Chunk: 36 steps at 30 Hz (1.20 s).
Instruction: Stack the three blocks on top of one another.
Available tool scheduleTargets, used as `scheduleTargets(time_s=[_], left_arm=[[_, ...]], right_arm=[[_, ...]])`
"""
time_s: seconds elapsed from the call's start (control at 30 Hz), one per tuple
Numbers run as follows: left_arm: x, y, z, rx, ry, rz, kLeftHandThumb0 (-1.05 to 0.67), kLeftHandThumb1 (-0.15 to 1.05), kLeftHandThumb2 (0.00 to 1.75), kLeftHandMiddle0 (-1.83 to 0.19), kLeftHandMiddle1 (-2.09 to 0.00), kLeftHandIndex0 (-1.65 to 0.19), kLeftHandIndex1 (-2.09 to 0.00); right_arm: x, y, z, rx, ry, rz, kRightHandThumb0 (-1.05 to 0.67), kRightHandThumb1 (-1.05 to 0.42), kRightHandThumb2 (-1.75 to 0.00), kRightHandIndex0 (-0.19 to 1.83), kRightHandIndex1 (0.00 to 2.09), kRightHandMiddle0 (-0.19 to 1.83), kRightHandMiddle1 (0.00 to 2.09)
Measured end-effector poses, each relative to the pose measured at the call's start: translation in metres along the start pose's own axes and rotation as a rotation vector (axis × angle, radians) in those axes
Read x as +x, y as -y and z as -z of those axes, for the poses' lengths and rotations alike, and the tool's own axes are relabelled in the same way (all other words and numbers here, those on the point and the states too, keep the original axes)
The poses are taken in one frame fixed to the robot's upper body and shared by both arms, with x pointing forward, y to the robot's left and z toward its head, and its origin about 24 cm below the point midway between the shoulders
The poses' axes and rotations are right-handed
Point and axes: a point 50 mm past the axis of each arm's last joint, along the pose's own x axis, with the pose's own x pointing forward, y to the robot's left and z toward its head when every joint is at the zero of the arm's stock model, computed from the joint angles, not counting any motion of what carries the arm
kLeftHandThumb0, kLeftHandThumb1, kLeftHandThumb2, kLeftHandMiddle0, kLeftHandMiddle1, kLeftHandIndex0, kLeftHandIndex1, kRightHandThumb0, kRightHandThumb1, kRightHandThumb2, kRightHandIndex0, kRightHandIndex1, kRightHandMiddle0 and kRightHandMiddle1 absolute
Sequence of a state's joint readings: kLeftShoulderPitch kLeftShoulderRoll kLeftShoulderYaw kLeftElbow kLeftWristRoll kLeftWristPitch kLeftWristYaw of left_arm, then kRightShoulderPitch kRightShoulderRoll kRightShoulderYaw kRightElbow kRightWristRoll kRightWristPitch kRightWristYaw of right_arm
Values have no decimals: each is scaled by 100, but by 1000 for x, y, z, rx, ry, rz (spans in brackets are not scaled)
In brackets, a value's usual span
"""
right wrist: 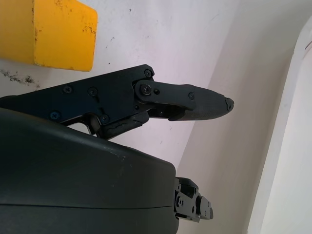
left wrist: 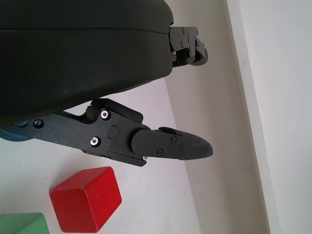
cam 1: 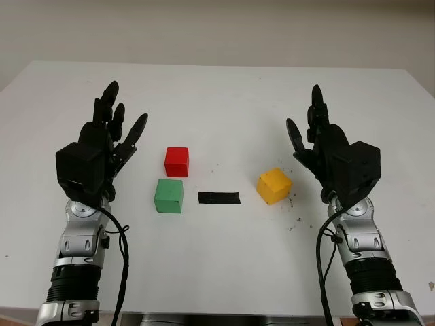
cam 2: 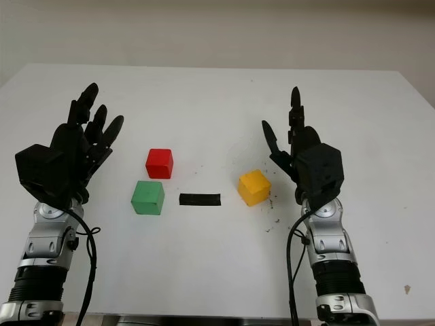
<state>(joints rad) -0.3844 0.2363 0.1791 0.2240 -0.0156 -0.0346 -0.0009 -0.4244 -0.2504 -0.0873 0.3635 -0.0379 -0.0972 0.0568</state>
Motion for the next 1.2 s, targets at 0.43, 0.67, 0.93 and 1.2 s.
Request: scheduleTargets(time_s=[0.43, 0.67, 0.93, 1.2], left_arm=[[1, -1, -1, 25, 11, 13, -53, 104, 16, -24, -12, 4, -50], [28, -21, -42, 414, 136, 159, -57, 99, 5, -34, -17, -8, -59], [56, -12, -70, 810, 107, 333, -60, 95, 5, -27, -5, -31, -21], [59, 6, -55, 950, 61, 419, -55, 92, 5, -24, -4, -36, -19]], right_arm=[[0, 2, -1, 6, 11, 2, -65, -105, -48, -19, 4, -18, 5], [-2, 4, 0, 9, 13, 10, -65, -105, -48, -18, 5, -17, 5], [-4, 7, -4, 10, 73, 63, -62, -105, -48, -15, 6, -14, 6], [-6, 10, -10, 42, 111, 115, -64, -105, -46, -18, 4, -16, 5]])
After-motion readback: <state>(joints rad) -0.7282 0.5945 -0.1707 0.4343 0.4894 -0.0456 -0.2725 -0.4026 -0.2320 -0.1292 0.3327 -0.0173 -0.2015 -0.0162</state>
